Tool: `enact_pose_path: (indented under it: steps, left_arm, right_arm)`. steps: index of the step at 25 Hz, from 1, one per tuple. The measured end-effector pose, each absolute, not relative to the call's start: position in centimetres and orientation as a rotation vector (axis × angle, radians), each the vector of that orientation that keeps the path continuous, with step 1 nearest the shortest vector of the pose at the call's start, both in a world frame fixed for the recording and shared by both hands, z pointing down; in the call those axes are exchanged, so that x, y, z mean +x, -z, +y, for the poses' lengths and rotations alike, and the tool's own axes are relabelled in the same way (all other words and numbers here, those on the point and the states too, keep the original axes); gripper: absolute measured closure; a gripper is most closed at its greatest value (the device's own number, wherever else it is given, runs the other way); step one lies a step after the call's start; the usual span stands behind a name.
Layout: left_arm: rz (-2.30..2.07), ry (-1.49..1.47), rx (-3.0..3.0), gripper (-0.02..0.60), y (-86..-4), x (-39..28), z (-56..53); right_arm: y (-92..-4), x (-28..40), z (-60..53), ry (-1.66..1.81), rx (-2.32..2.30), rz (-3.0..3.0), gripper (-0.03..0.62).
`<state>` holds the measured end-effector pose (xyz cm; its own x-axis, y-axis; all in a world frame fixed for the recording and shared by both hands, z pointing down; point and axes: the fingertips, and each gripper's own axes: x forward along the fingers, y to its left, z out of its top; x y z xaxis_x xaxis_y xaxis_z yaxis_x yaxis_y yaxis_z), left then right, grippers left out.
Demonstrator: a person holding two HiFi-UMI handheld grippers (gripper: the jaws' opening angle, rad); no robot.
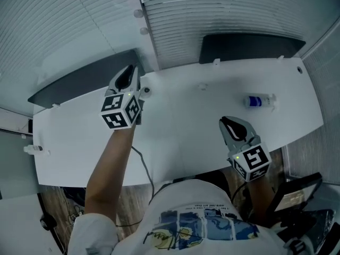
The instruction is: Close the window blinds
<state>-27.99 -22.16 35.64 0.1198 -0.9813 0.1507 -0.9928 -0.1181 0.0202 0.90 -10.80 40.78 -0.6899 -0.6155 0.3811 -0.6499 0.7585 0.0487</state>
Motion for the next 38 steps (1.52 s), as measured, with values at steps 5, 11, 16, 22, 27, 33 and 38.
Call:
enact_pose_path:
  steps: [5,11,16,22,27,33,38]
  left_arm:
    - [-1.842,-0.168,2.378,0.578,-36.8,-25.9,-15.8]
    - [-1.641,-0.220,2.441,0.578,-39.2,-22.7,-10.1]
    - [-1.546,-0.265,2.501,0.578,-39.8,-20.3,-6.2]
    - [-1.467,-0.294,2.582,0.578,-39.0,-18.6,-2.2]
    - [-1.405,-0.262,2.580,0.578,-38.4,-17.6,-0.1]
    - [-1.344,-0.222,2.580,0.578,-37.5,-18.3,1.6]
    - [-1.291,-0.200,2.636,0.578,-36.2,-18.2,4.8]
  right_arm:
    - [-39.7,-1.3,-8.7,-0.084,0.970,-2.595,0.577]
    - [-38.9,-3.6,-8.2,-0.063,0.921,-2.623,0.577]
    - [-39.3,-3.9,-7.2,-0.073,0.897,-2.623,0.577]
    - [-39.2,-4.6,-5.4,-0.070,0.872,-2.617,0.577]
    - [-38.9,-4.8,-4.7,-0.065,0.873,-2.628,0.577]
    - [-37.6,-5.6,-3.2,-0.040,0.886,-2.631,0.577]
    - [-36.2,-5.9,0.2,-0.003,0.925,-2.643,0.577]
